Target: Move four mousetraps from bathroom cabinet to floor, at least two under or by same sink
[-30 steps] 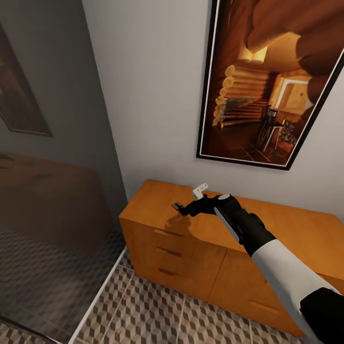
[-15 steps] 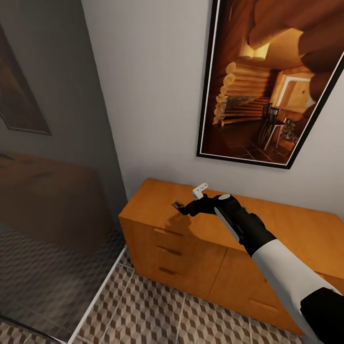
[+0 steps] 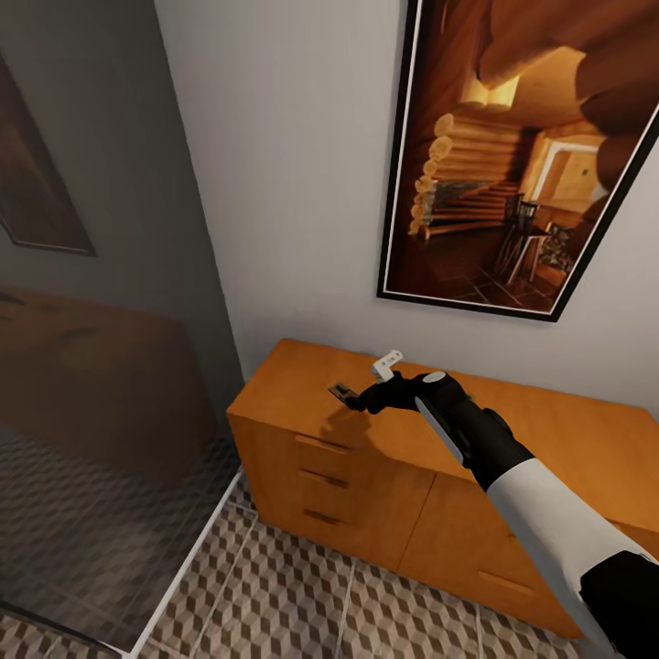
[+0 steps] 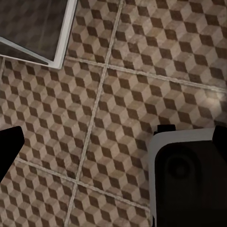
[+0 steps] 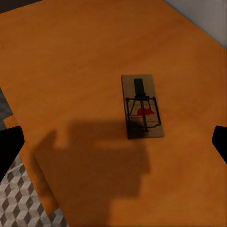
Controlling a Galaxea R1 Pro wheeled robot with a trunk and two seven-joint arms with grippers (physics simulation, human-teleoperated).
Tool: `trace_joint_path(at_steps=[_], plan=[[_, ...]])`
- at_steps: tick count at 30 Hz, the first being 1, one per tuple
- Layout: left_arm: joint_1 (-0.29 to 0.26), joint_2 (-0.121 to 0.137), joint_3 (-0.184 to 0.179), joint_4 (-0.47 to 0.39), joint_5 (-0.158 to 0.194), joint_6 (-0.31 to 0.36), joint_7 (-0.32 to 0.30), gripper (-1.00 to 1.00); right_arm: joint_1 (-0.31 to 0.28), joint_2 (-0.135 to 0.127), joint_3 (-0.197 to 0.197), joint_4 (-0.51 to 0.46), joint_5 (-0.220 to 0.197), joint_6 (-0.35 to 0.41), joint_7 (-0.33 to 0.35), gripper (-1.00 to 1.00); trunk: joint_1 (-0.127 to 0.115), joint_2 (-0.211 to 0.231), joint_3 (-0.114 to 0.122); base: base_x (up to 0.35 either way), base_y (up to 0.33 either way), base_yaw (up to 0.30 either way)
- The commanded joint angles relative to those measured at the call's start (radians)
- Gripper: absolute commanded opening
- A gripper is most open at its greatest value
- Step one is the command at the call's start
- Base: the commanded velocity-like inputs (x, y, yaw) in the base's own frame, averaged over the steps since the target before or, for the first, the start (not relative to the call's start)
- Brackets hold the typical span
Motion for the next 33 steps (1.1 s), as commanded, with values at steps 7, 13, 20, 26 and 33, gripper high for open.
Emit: trace_joint_path(at_steps=[7, 13, 20, 26, 33], plan=[[-0.002, 0.000, -0.009, 0.004, 0.008, -0.006, 0.001, 1.00, -0.001, -0.006, 0.003, -0.001, -0.010, -0.001, 0.023, 1.00, 0.001, -0.002, -0.006, 0.000, 0.000, 0.000], [-0.002, 0.000, -0.009, 0.004, 0.008, -0.005, 0.001, 1.00, -0.002, -0.016, 0.003, -0.001, -0.009, -0.002, 0.049, 1.00, 0.001, -0.002, -0.010, 0.000, 0.000, 0.000], [-0.002, 0.000, -0.009, 0.004, 0.008, -0.005, 0.001, 1.00, -0.001, -0.025, 0.003, -0.001, -0.010, -0.002, 0.064, 1.00, 0.001, -0.002, -0.012, 0.000, 0.000, 0.000], [-0.002, 0.000, -0.009, 0.004, 0.008, -0.005, 0.001, 1.00, -0.001, -0.028, 0.003, -0.001, -0.012, -0.004, 0.067, 1.00, 0.001, -0.002, -0.012, 0.000, 0.000, 0.000], [-0.002, 0.000, -0.009, 0.004, 0.008, -0.005, 0.001, 1.00, -0.002, -0.031, 0.002, 0.003, -0.012, -0.014, 0.095, 1.00, 0.001, -0.002, -0.012, 0.000, 0.000, 0.000]])
